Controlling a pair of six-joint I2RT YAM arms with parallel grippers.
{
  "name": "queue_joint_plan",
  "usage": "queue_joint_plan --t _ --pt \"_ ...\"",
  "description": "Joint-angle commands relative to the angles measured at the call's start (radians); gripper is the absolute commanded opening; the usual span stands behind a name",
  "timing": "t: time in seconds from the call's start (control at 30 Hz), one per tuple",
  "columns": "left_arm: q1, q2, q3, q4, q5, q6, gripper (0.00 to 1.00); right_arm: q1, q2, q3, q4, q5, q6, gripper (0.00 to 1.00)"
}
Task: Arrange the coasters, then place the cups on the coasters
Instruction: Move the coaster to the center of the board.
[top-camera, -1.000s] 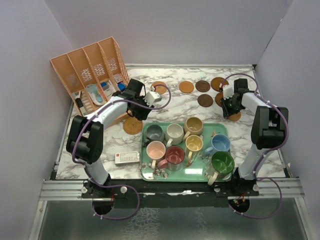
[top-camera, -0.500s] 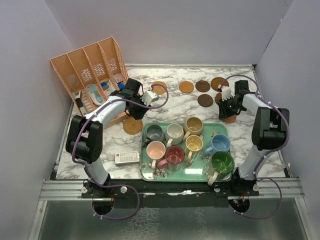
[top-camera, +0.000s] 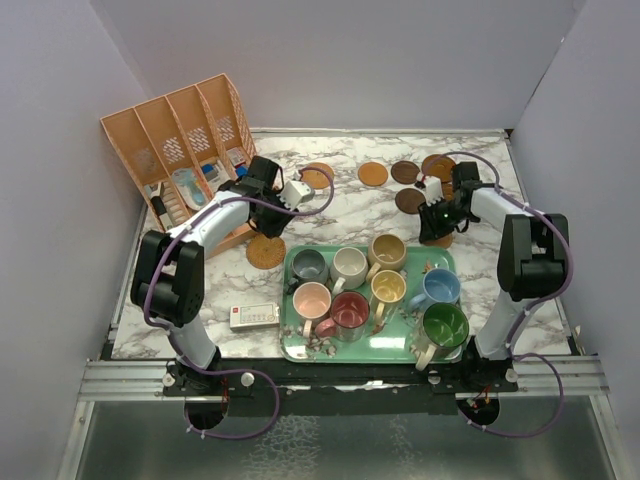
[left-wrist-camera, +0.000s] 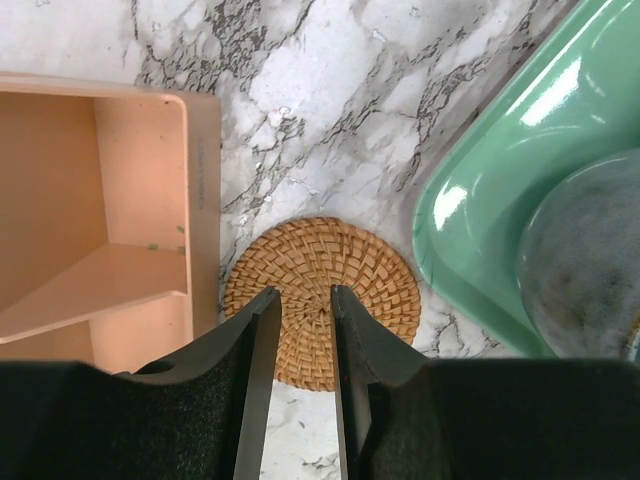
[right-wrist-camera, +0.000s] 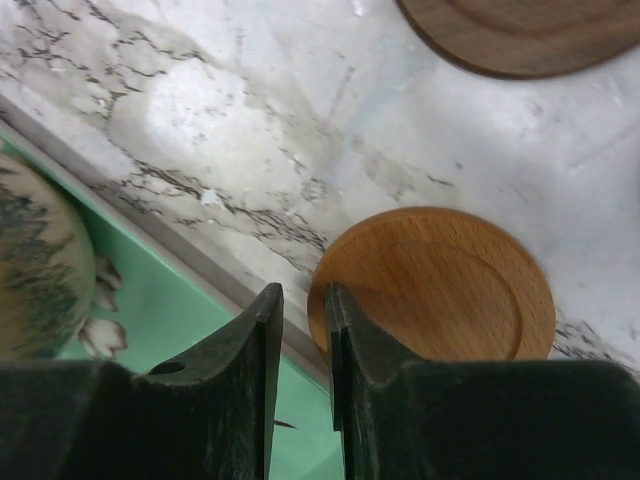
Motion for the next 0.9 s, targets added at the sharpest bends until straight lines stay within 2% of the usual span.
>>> queue_joint_plan --t 0.0,0.37,0.87 --pt "0.023 -0.057 0.000 0.015 -0.029 0.002 0.31 0.064 0.063 -0.017 -0.039 -0.040 -0.004 0.24" --pt "0.068 -0.099 -0.019 0.049 -0.067 0.009 0.31 0.198 0.146 0.046 -0.038 -0.062 -0.013 0.23" --pt "0.083 -0.129 -0.043 0.064 -0.073 0.001 0.32 0.319 0.365 0.340 -0.100 -0.076 -0.018 0.23"
